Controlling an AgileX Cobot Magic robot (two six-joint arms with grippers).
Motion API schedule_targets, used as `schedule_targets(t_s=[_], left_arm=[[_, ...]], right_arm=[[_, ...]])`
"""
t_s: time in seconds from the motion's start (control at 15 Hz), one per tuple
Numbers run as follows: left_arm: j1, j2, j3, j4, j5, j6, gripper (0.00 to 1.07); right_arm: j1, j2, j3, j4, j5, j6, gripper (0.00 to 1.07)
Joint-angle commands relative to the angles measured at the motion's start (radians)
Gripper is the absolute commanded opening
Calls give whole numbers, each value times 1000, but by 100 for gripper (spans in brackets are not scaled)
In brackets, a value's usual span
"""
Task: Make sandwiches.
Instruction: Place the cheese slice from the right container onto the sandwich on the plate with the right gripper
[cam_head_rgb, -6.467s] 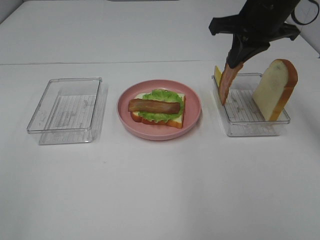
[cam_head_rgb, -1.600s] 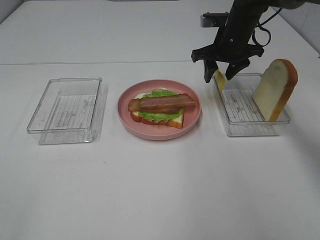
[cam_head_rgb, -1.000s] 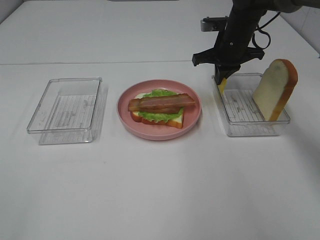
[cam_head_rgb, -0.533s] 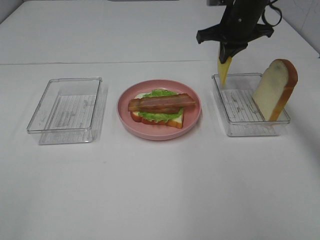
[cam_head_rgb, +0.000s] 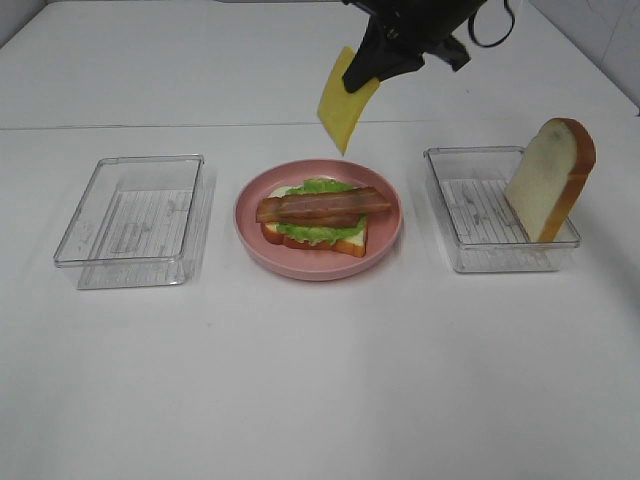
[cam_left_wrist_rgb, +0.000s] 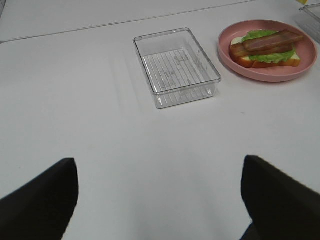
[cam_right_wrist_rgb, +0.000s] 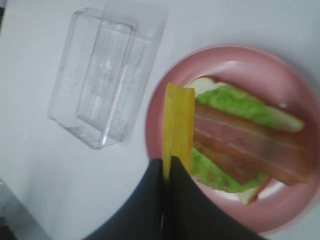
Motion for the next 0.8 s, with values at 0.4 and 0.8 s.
schedule_targets(t_s=[0.4,0.8], left_arm=[[-1,-23,4,1,-6,-5,83],[-1,-23,4,1,-6,-4,83]], right_arm=[[42,154,101,321,-15,-146,0],[47,191,101,208,-138,-74,0]])
